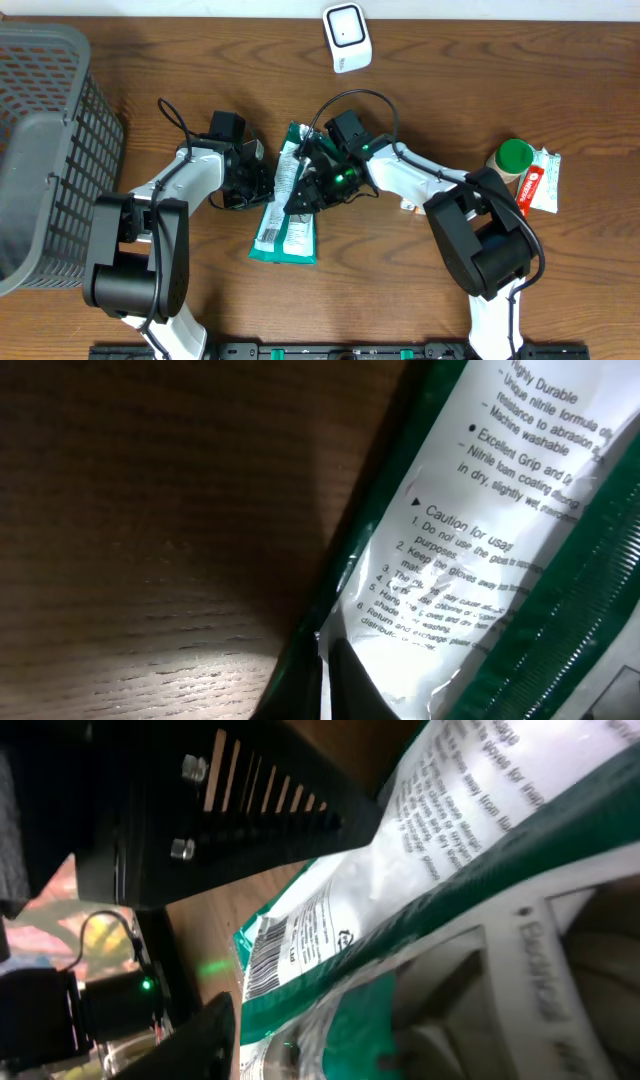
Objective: Scan the item barcode
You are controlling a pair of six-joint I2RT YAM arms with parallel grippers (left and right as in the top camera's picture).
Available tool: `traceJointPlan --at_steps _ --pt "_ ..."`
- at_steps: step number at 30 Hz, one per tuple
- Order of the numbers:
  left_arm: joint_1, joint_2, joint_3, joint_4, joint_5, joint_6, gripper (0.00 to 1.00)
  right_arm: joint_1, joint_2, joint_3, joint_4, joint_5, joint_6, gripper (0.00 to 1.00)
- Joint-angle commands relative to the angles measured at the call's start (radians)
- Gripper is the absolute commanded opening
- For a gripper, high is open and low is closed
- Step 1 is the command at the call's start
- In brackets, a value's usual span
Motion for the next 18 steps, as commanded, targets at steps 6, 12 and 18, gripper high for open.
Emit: traceJointPlan --at_steps 6,12,18 --pt "-0.002 0.019 -0.013 0.002 -0.021 0.021 0.07 0.016 0.010 -0.016 0.018 0.097 0.077 0.53" --pt "-0.002 0.019 -0.013 0.002 -0.021 0.021 0.08 0.017 0.010 -0.048 0.098 0.130 0.120 0.46" --pt "-0.002 0.018 -0.013 0.001 -0.020 0.016 0.07 0.017 0.010 -0.048 0.130 0.070 0.048 0.27"
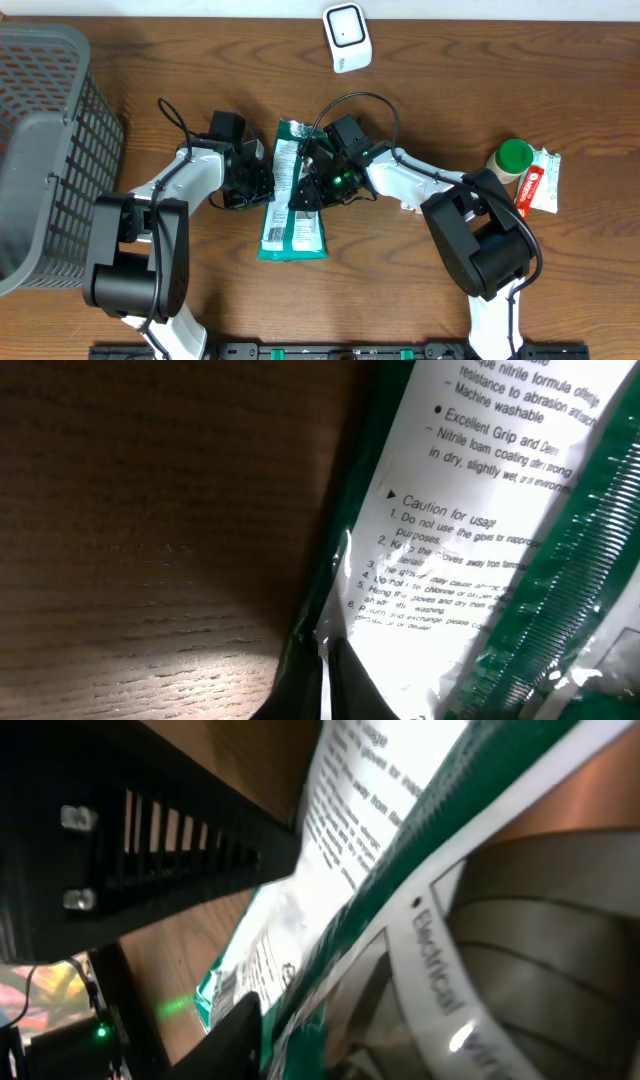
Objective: Scan the item barcode
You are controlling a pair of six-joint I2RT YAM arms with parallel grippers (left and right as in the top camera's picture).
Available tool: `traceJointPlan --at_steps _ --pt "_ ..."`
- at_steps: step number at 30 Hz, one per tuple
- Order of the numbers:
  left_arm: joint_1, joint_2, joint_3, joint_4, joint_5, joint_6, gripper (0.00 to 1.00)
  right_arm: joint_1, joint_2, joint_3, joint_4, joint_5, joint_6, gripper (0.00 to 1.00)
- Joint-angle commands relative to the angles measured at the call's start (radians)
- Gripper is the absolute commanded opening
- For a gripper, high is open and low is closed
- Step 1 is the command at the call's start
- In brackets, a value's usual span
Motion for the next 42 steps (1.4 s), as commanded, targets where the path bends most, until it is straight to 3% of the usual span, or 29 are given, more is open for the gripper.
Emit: traceJointPlan --at_steps 1,4,17,22,26,31,37,39,41,42 --pt "-0.002 0.017 -0.013 -0.002 -0.020 0.009 0.08 0.009 0.010 -0.003 0.015 -0.043 -0.043 0.20" --pt "-0.001 0.002 -0.013 0.020 -0.021 -0.018 0.07 0.007 0.010 -0.003 0.014 -0.044 -0.061 0.01" --pt "0.098 -0.338 -0.013 0.094 -0.021 -0.058 0.07 -0.026 -0.059 -0.001 -0.044 0.006 -0.211 0.01" --pt "0.213 -0.526 -0.013 0.090 -0.129 -0.066 0.08 -0.017 -0.248 -0.001 -0.165 0.319 -0.302 0.01" --pt "0.280 -0.566 -0.013 0.076 -0.215 -0.077 0.08 -0.005 -0.380 0.000 -0.174 0.355 -0.335 0.01" --pt "0.349 -0.553 -0.013 0.049 -0.318 -0.077 0.17 -0.005 -0.547 0.009 -0.215 0.415 -0.352 0.01" --pt "0.397 -0.532 -0.013 0.063 -0.328 -0.077 0.50 0.005 -0.716 0.076 -0.400 0.763 -0.397 0.01" --pt "0.401 -0.528 -0.013 0.064 -0.328 -0.077 0.71 0.011 -0.751 0.106 -0.427 0.825 -0.398 0.01" --pt "0.401 -0.524 -0.013 0.062 -0.328 -0.077 0.83 0.011 -0.778 0.139 -0.438 0.842 -0.398 0.01" --pt "0.401 -0.523 -0.013 0.057 -0.328 -0.077 0.83 0.011 -0.790 0.156 -0.442 0.843 -0.397 0.01"
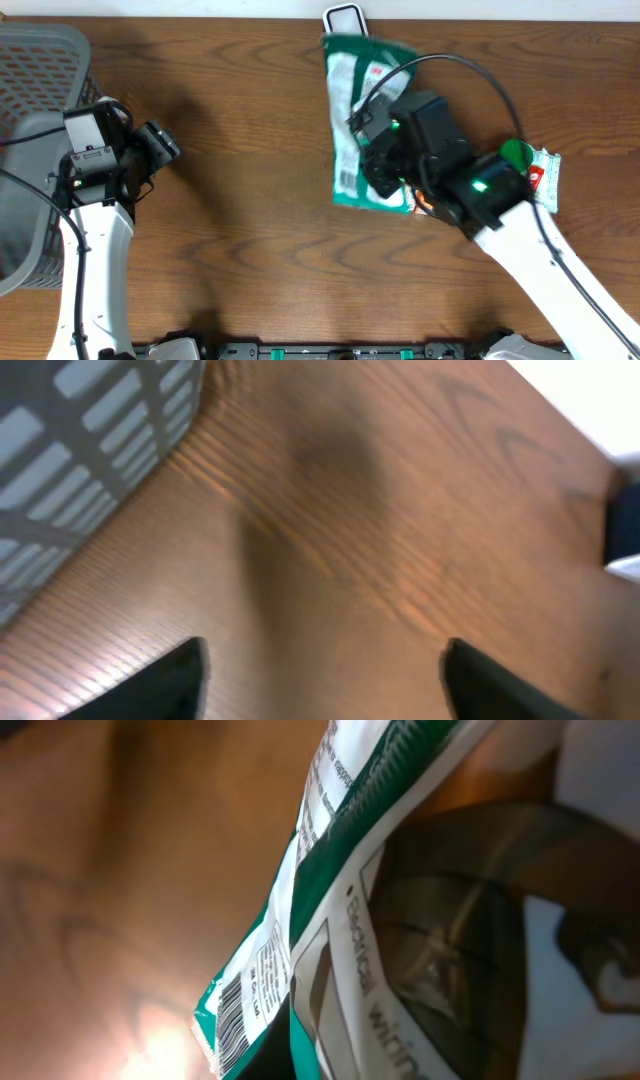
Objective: Scan the item barcode
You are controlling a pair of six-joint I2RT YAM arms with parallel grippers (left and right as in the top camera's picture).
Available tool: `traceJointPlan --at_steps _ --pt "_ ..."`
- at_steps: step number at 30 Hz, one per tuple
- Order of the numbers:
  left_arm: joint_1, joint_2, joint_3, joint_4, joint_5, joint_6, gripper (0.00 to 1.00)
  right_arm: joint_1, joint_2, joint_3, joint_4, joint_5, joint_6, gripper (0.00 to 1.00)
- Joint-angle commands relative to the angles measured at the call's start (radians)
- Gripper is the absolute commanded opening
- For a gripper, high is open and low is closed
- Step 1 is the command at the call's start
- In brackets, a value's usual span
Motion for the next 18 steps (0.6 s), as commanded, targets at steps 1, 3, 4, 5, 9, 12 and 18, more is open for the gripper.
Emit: traceJointPlan --at_steps 1,3,4,5,9,12,18 --pt "0.004 0.011 -0.004 -0.009 -0.017 0.004 0.83 0.010 -0.058 0.090 -0.014 0.124 -0.021 0.01" --pt "0.004 0.011 -0.004 -0.010 -0.017 0.004 0.84 0.010 -0.060 0.145 -0.060 0.124 -0.021 0.01" --pt "0.004 0.011 -0.004 -0.010 -0.017 0.004 0.84 0.010 -0.055 0.177 -0.090 0.126 -0.022 0.01" --pt "0.004 0.011 -0.004 -0.010 -0.017 0.004 0.84 0.010 -0.048 0.220 -0.127 0.140 -0.022 0.01" --pt "0.004 0.011 -0.004 -0.010 -0.017 0.005 0.84 0.010 -0.002 0.417 -0.293 0.248 -0.068 0.01" --pt "0.004 0.011 -0.004 -0.010 -0.017 0.004 0.84 0.010 0.036 0.554 -0.423 0.334 -0.101 0.01" --pt "0.004 0.011 -0.004 -0.010 -0.017 0.005 0.84 0.029 0.079 0.658 -0.552 0.572 -0.110 0.01"
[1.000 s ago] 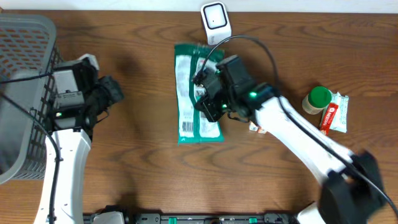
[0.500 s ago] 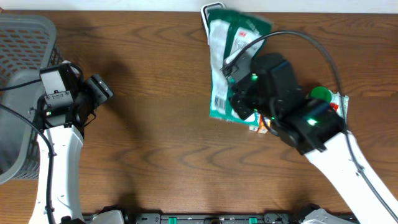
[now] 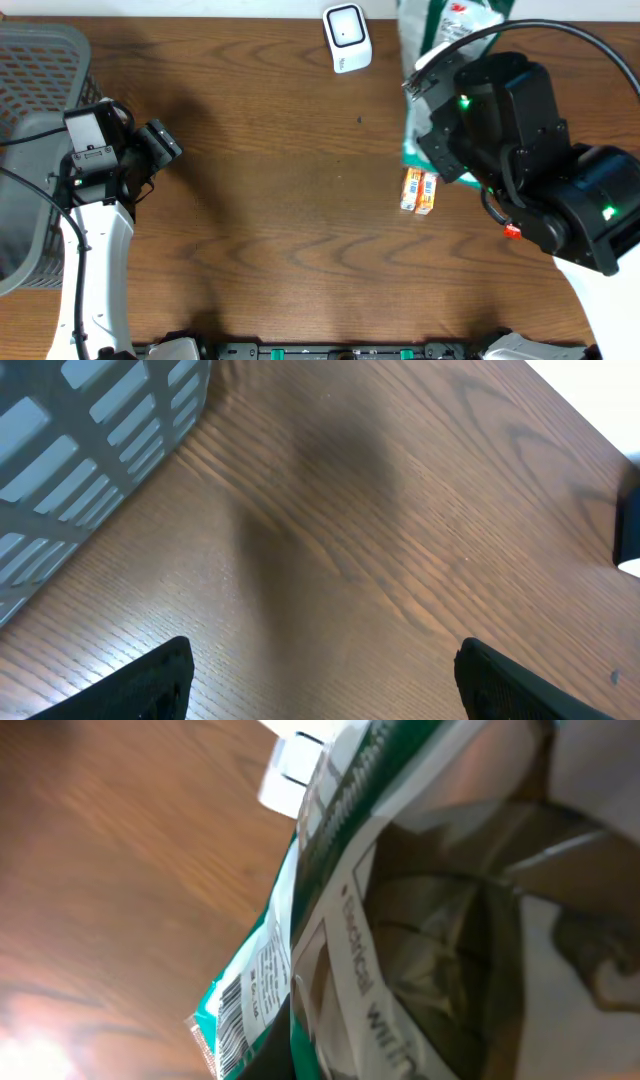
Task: Scan the item barcode
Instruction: 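Carry the glove package up toward the scanner with the right gripper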
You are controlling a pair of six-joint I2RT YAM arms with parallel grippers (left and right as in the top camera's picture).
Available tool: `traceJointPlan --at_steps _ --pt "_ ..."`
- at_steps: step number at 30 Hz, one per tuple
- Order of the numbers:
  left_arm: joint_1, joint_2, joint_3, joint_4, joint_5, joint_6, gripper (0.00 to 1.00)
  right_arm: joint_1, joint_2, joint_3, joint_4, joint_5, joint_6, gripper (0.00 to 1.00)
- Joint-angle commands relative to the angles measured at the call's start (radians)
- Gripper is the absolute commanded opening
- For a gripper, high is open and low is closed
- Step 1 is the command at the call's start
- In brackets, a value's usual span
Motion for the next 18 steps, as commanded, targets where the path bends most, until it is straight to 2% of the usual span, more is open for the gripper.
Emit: traceJointPlan --at_steps 1,6,13,18 --pt "0.004 0.007 -0.004 -0.002 -0.009 0.006 0.84 0.025 0.027 0.025 -0.008 0.232 -0.025 0.01" --pt "0.004 0.007 -0.004 -0.002 -0.009 0.006 0.84 0.071 0.049 0.025 0.028 0.405 -0.056 0.01" --pt "0.004 0.007 -0.004 -0.002 -0.009 0.006 0.85 0.178 0.043 0.025 0.062 0.401 -0.042 0.01" --pt "0.004 0.007 -0.004 -0.002 -0.009 0.006 0.85 0.203 0.054 0.025 0.067 0.402 -0.119 0.01"
